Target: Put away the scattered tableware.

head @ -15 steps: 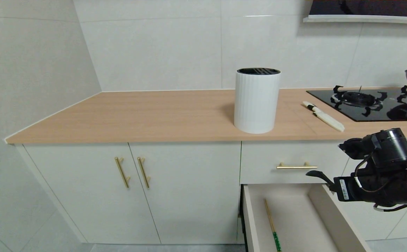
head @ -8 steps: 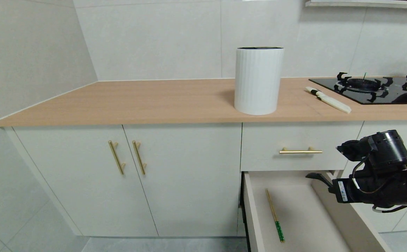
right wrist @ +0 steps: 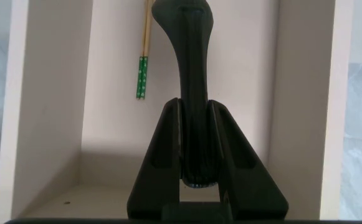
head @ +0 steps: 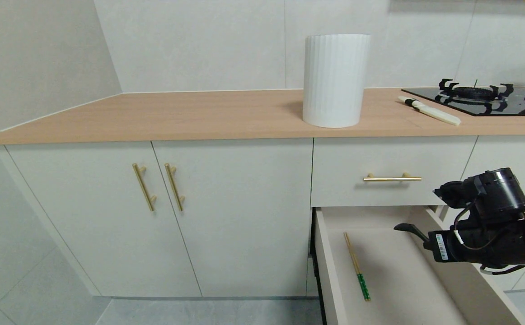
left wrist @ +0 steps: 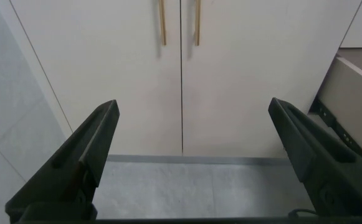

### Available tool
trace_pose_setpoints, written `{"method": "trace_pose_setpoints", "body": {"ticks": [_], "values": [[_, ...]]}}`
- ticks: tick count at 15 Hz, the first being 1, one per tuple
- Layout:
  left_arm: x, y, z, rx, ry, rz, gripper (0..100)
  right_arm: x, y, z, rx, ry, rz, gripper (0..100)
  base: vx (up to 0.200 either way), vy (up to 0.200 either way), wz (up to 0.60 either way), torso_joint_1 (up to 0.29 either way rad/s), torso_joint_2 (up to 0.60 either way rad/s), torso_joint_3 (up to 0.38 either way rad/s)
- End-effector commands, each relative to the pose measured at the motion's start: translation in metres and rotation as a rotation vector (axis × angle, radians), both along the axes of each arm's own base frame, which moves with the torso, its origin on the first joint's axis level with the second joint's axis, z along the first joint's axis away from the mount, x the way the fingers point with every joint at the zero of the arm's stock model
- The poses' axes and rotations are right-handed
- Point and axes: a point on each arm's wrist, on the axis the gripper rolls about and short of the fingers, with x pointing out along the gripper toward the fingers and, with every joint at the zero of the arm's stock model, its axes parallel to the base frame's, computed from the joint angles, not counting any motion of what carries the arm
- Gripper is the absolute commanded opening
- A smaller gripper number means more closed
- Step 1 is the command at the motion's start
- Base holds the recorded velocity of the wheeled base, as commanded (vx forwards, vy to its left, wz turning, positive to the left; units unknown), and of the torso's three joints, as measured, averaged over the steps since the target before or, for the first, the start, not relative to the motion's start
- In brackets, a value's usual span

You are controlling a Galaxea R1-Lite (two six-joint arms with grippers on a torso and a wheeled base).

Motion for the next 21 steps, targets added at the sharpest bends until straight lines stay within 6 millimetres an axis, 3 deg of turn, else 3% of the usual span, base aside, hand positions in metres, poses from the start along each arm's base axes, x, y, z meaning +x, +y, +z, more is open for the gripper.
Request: {"method": "trace_pose_setpoints", "body": {"ticks": [1,5,10,12,15,19,21], "values": [[0.000,0.000,0.000,0.000,0.001,0.001,100,0.000,0.000,-0.001,0.000,0.002,0.001,0,0.000,0.000,0.00,0.000,0.00,0.000],[0.000,0.000,0.000,0.000,0.000,0.001,100,0.010,0.004,-0.013,-0.006,0.019,0.003,0,0.000,0.000,0.00,0.000,0.00,0.000],[0.000,0.000,0.000,0.000,0.000,0.001,100,0.045,0.011,-0.067,-0.004,0.023,-0.002,0,0.000,0.000,0.00,0.000,0.00,0.000],[0.000,0.000,0.000,0.000,0.000,0.001,100,0.062,0.012,-0.105,-0.005,0.026,-0.019,0,0.000,0.000,0.00,0.000,0.00,0.000],[0.000,0.000,0.000,0.000,0.000,0.001,100,0.071,0.014,-0.146,-0.050,0.052,-0.047,0,0.000,0.000,0.00,0.000,0.00,0.000],[0.000,0.000,0.000,0.000,0.001,0.001,100,0.073,0.016,-0.178,-0.072,0.089,-0.048,0,0.000,0.000,0.00,0.000,0.00,0.000],[0.000,0.000,0.000,0.000,0.003,0.001,100,0.073,0.016,-0.184,-0.078,0.095,-0.047,0,0.000,0.000,0.00,0.000,0.00,0.000]]}}
